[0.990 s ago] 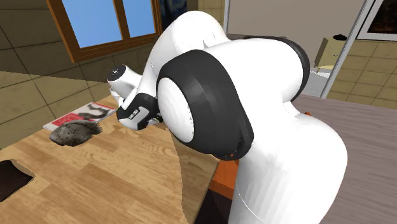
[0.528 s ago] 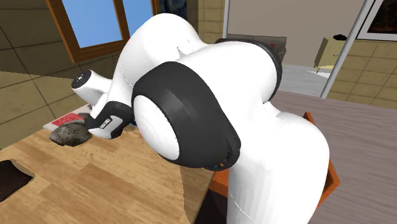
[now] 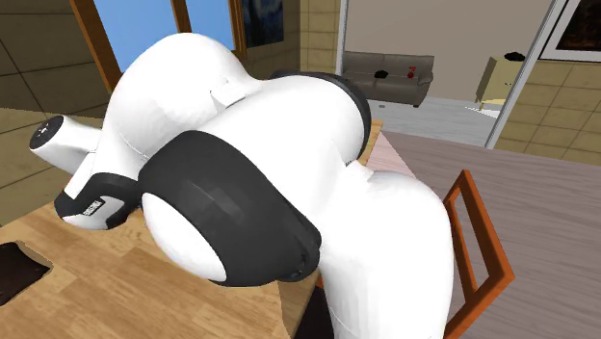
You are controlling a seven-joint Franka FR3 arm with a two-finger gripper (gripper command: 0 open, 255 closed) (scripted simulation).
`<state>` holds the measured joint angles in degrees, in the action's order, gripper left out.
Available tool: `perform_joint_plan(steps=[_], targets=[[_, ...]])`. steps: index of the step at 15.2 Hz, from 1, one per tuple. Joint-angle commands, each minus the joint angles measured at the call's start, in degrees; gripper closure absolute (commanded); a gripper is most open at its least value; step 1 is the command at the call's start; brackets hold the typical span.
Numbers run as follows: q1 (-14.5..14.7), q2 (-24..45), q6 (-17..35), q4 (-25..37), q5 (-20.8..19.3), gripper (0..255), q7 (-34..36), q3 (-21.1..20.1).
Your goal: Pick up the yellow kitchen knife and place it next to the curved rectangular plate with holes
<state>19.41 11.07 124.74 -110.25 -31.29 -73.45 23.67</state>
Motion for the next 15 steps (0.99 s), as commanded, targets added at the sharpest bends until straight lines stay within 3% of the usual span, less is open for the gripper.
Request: perform_joint_plan(steps=[1,9,15], targets=[[1.2,1.9,-1.7,2.6,1.0,255,1.2,-1.1],[4.8,12.1,-9.9,17.7,5.3,255,4.3,-4.8],[6.7,22.5,-17.9,34.2,8.6,255,5.4,-7.0]])
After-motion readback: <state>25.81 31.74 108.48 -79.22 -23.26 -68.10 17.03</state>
